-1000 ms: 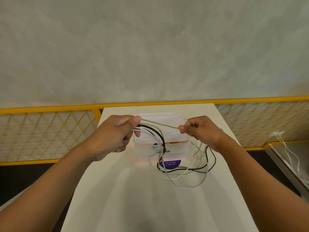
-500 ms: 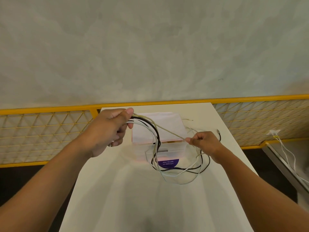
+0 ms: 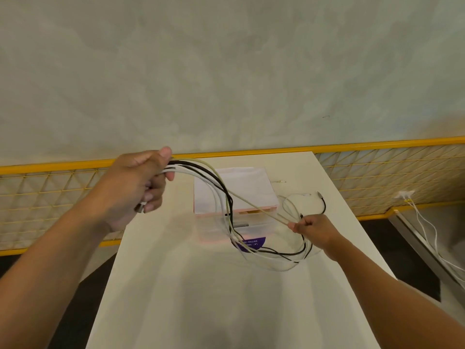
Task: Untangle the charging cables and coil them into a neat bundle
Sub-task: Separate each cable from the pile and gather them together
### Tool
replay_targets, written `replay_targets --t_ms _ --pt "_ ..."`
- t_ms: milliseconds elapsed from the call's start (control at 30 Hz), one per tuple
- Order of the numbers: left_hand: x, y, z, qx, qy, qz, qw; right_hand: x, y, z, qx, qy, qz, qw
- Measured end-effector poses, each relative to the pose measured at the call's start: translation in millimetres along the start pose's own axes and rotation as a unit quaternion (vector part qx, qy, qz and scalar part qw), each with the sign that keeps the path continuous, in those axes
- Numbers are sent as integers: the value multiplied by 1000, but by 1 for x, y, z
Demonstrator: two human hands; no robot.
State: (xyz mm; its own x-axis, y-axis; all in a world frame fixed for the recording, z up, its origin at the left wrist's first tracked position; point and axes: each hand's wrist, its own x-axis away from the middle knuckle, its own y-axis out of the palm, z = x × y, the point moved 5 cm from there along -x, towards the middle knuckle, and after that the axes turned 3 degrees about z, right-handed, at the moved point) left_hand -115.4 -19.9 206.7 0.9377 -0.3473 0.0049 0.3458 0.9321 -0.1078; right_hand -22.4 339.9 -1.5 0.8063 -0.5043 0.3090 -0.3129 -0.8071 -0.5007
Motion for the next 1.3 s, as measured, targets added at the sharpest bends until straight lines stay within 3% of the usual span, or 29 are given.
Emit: replay_targets --t_ms 333,533,667,800,967,1067,1300 --pt "5 14 -8 -38 -14 -19 999 2 14 42 27 40 -2 999" --pt "5 19 -3 -48 -12 -43 998 5 17 20 63 20 -69 995" --pt "5 28 -4 -69 -15 -67 995 18 20 -29 42 -36 -111 992" --pt "9 38 -9 -75 -22 -98 992 44 17 -106 -23 -142 -91 985" --pt "11 48 -10 -98 -26 -126 987 103 16 -203 -87 -285 -164 940" --pt "13 51 -8 -107 -28 -133 985 121 24 -225 -55 -315 -208 924" --pt "19 54 -8 -142 -29 -167 975 120 32 -233 -2 -325 -208 923"
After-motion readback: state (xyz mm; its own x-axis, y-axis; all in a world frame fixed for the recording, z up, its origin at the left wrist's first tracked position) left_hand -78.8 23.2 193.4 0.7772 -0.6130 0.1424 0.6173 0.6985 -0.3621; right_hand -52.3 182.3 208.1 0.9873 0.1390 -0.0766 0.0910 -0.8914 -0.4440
